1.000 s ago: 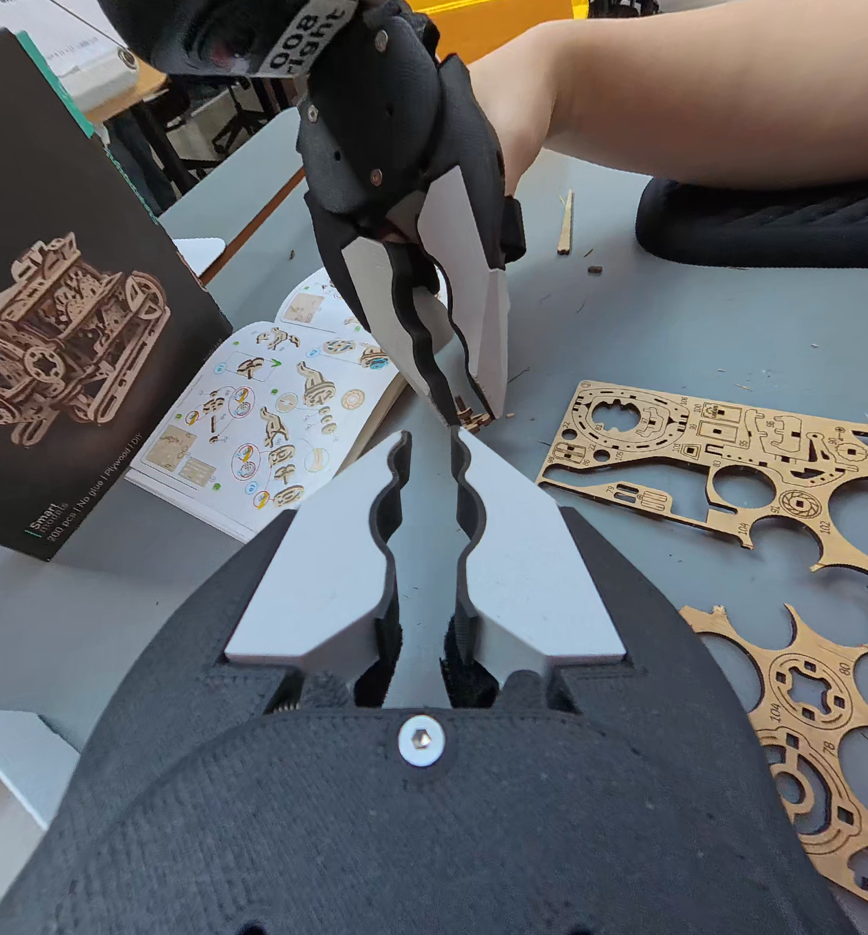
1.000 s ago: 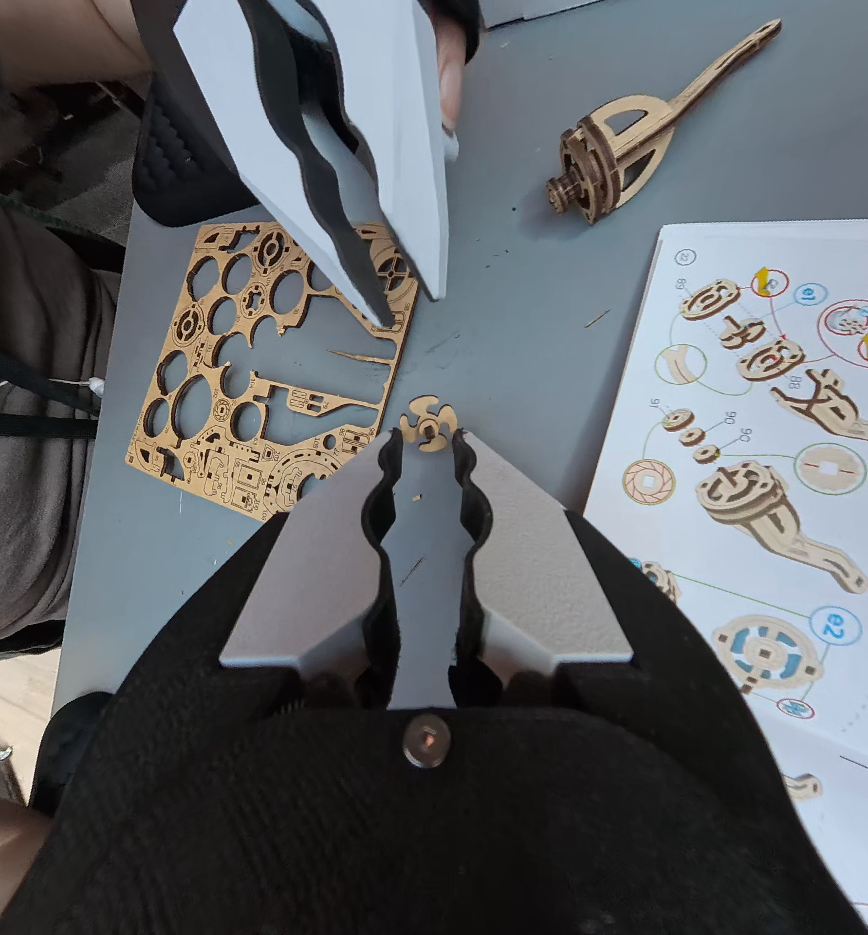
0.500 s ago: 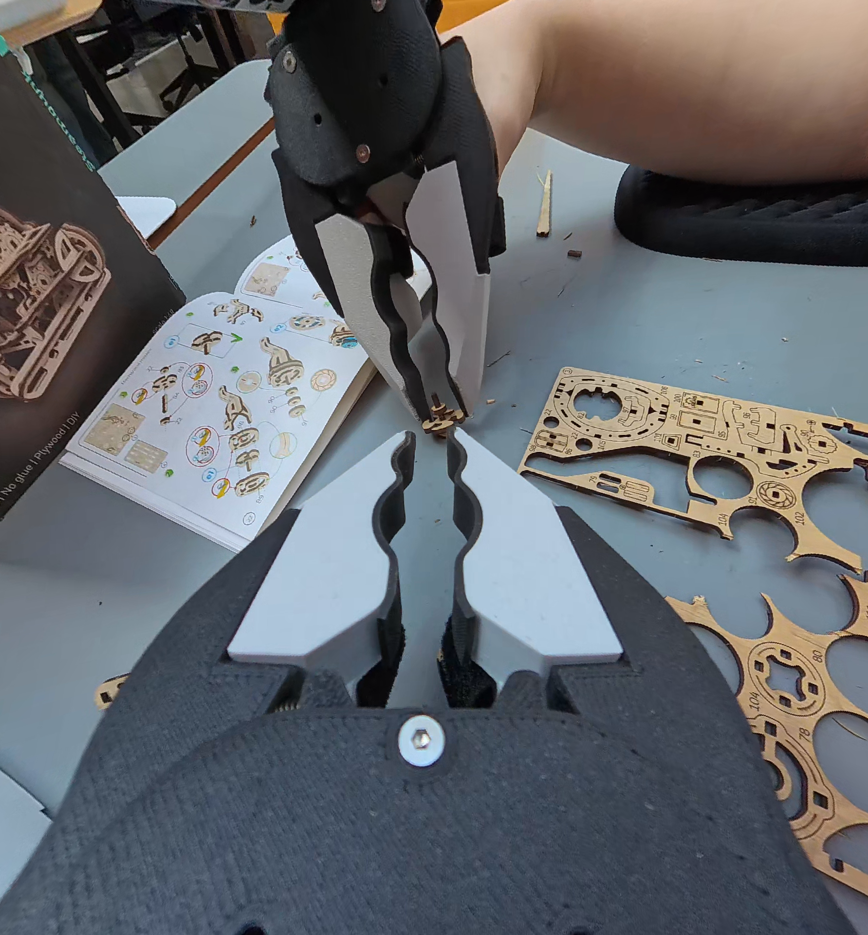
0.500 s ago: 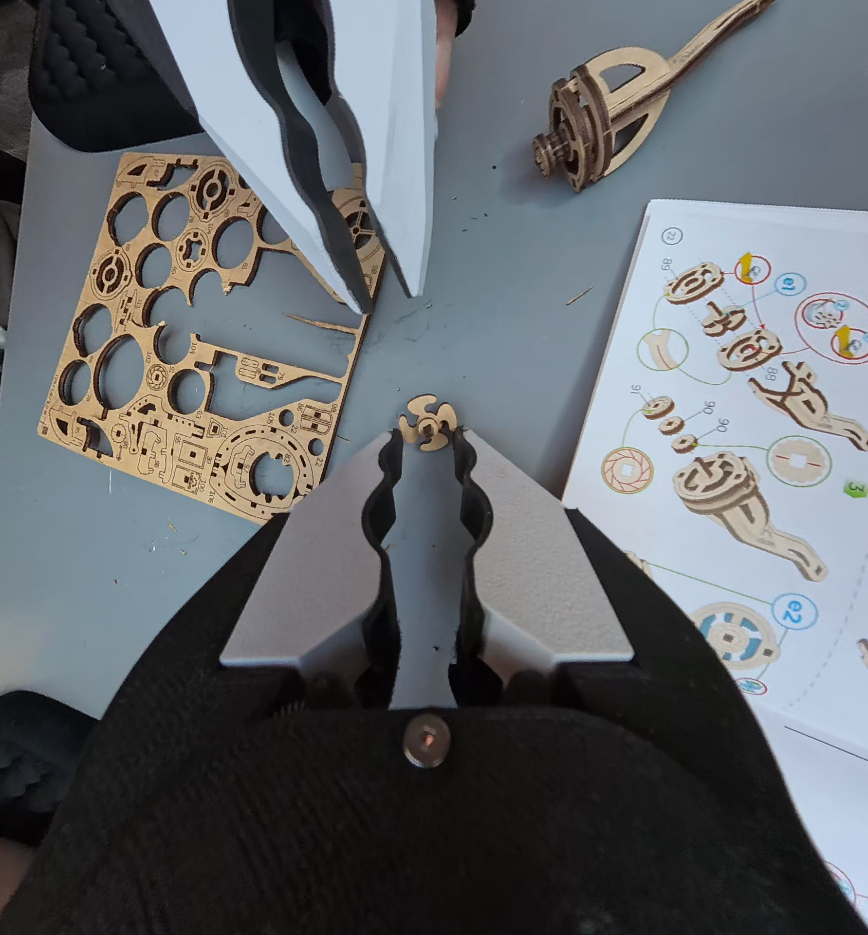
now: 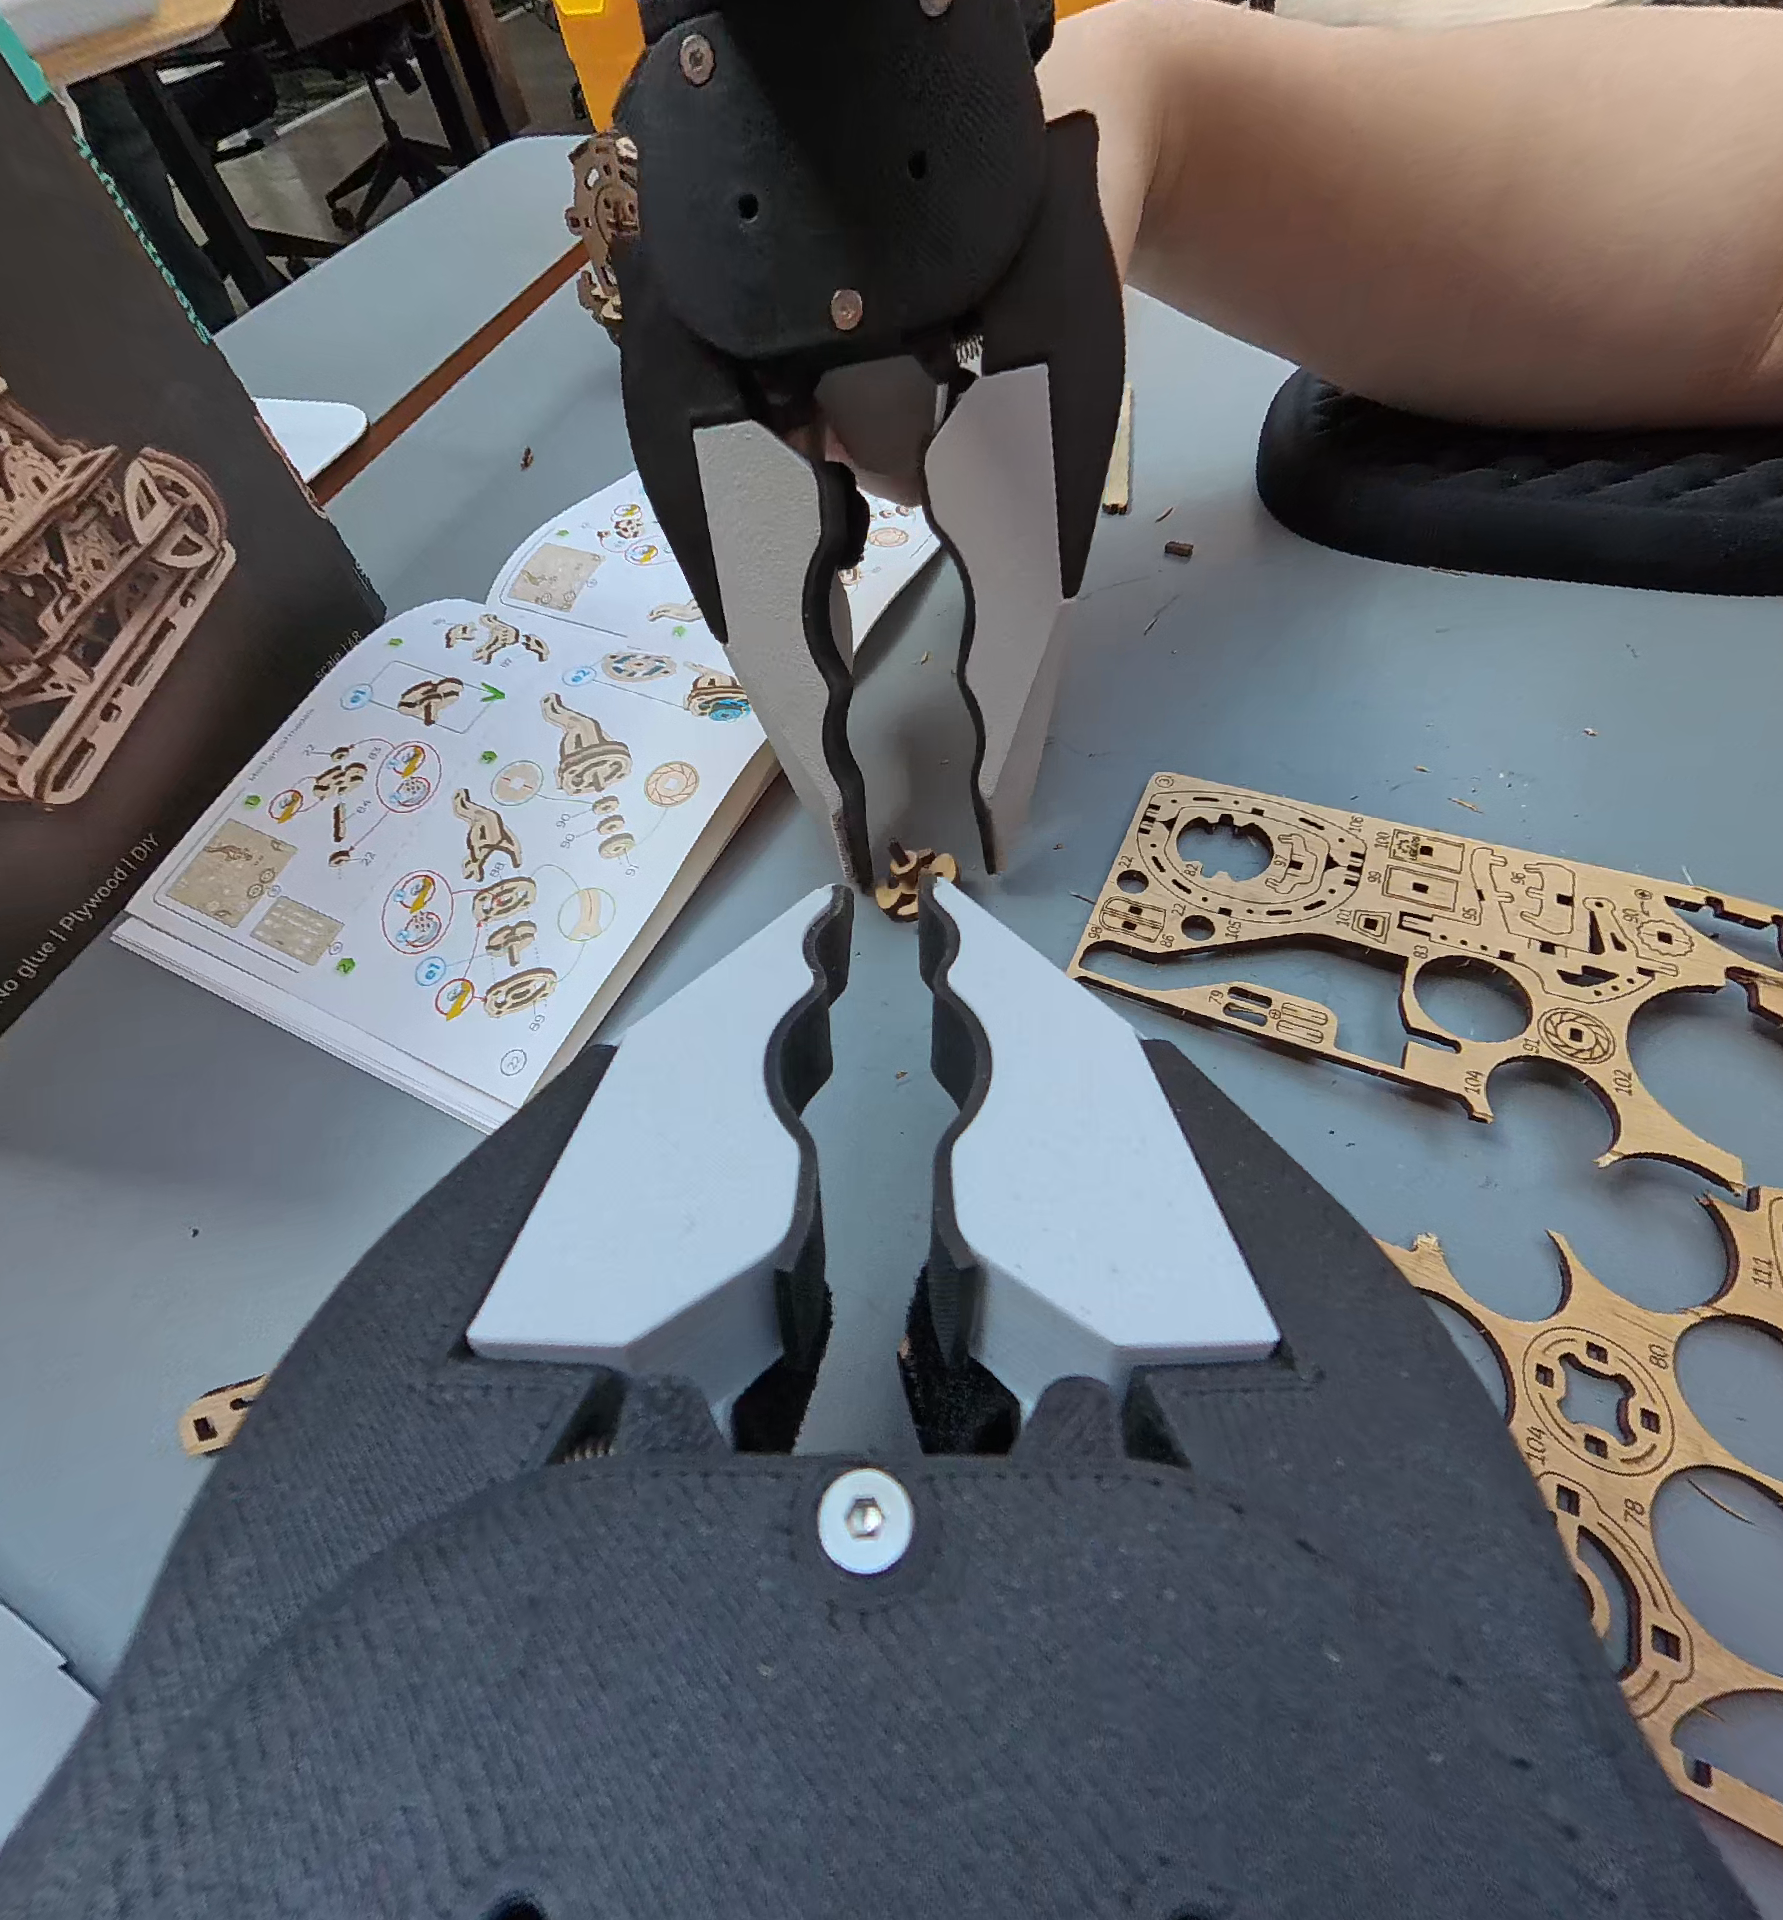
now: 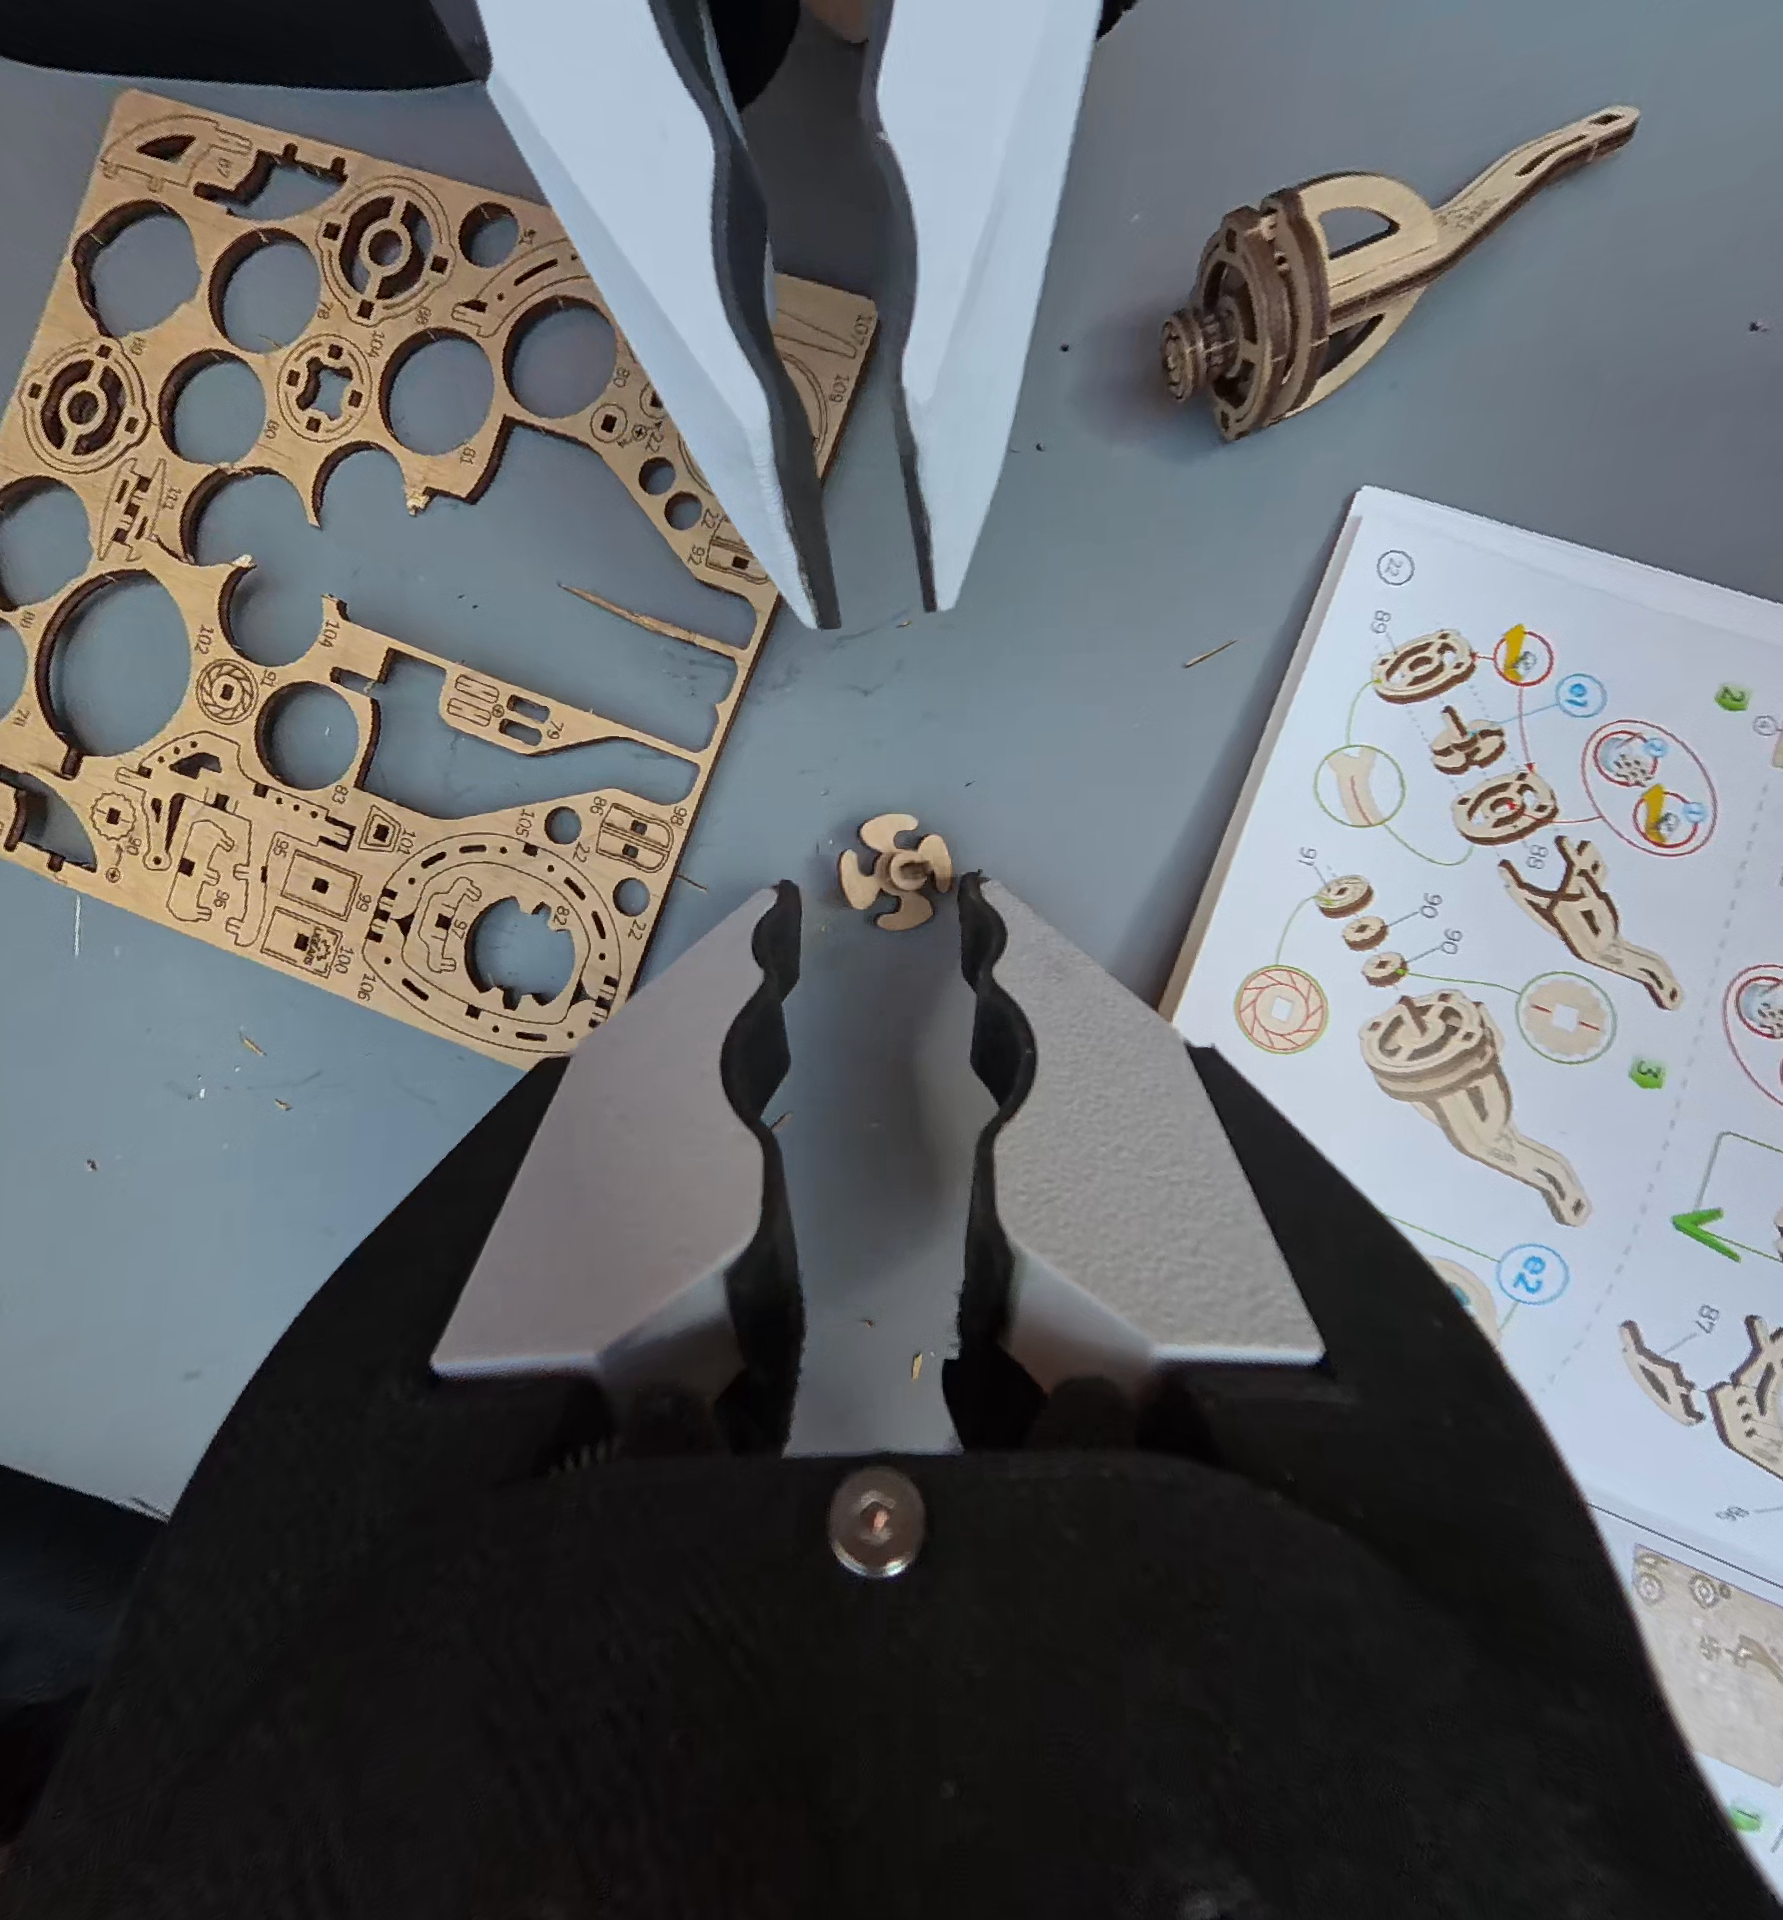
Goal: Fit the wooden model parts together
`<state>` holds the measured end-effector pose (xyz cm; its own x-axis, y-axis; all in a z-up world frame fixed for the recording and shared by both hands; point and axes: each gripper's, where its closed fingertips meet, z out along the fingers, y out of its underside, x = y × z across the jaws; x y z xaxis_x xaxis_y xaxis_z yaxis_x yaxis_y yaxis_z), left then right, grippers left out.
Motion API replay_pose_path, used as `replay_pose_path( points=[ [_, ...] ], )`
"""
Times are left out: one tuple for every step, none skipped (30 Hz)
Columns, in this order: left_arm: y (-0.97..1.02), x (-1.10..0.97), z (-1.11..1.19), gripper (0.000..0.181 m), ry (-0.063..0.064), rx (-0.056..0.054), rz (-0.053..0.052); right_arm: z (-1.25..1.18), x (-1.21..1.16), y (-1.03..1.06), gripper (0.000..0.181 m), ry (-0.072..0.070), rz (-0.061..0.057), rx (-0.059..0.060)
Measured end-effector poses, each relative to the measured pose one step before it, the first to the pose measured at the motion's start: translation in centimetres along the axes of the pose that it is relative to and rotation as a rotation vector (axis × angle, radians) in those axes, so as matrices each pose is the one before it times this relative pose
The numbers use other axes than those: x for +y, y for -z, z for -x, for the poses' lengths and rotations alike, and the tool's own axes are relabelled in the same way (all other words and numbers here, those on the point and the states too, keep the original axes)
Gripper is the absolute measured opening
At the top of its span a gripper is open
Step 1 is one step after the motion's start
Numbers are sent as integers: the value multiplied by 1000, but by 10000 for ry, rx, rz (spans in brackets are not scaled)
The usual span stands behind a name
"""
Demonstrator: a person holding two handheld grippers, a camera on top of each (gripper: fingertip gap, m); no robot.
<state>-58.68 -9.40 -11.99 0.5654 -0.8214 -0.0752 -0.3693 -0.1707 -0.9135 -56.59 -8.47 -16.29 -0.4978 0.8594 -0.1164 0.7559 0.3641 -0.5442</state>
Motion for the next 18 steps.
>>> replay_pose_path(
  points=[
    [4,-3,4,10,3,0,-5,69,-127,142,31,105,-41,28],
    [11,1,-7,11,0,3,-3,16,-223,204,31,129,-114,73],
    [-2,-4,-4,11,3,1,-3,3,-280,247,31,144,-170,64],
    [7,1,9,11,8,4,-4,-3,-293,231,30,142,-200,56],
    [5,-11,14,11,15,3,-4,-69,-315,199,28,85,-244,43],
    [2,0,6,11,18,7,-3,-177,-201,121,25,13,-195,45],
    [2,-1,12,11,18,2,-3,-136,-36,38,24,-43,-121,-20],
    [-1,3,22,11,19,0,0,-72,165,-32,22,-70,-14,-81],
    [0,5,16,11,18,5,2,-171,243,-85,20,-60,50,-18],
    [-10,4,16,11,20,6,6,22,256,-95,17,2,72,-101],
    [-6,4,7,11,17,8,4,140,168,-65,15,41,55,-135],
    [-1,3,17,11,18,5,1,-76,-3,-48,15,17,-35,19],
    [-9,-1,13,11,18,4,0,-112,-26,-36,15,-36,-29,29],
    [3,2,8,11,14,7,-1,70,3,-67,15,-66,12,-89],
    [-5,-3,13,11,9,2,-2,24,-6,-72,15,-62,3,-49],
    [3,3,8,11,7,1,1,-43,8,-86,15,-38,-3,-1],
    [-9,3,-11,11,5,7,6,-15,41,-71,15,-19,16,-11],
    [-4,18,-1,11,1,6,7,36,22,-79,14,-15,-3,-46]
  ],
)
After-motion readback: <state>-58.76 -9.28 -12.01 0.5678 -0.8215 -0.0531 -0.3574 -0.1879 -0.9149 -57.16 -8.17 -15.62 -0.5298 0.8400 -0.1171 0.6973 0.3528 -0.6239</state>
